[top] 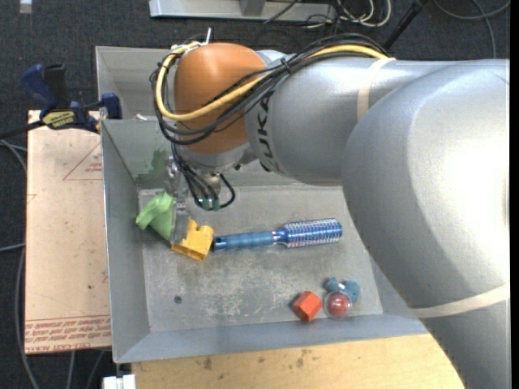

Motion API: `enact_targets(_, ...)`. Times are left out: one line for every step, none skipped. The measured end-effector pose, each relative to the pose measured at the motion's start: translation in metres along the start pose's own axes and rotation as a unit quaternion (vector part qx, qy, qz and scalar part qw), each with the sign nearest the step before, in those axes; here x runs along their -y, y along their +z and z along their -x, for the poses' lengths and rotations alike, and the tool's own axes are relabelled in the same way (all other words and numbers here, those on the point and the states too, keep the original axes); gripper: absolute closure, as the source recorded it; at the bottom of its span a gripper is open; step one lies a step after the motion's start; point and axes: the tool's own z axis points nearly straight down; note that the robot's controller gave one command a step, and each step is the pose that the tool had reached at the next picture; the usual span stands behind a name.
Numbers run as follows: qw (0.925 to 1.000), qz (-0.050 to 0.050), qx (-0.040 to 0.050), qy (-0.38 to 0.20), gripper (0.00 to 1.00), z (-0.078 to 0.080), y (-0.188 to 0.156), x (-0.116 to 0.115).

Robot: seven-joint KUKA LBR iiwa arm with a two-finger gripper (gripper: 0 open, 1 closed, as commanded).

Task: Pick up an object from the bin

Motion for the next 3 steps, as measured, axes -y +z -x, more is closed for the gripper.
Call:
enact_targets(0.9753,0.001,0.004,-0.221,0.0,0.017,0.067,-0.011)
enact_targets(0.9756,0.001,0.0067,-0.219,1.0,0.019,0.063,-0.011)
enact_targets(0.9806,0.001,0.0086,-0.196,1.0,-0.026,-0.128,0.0)
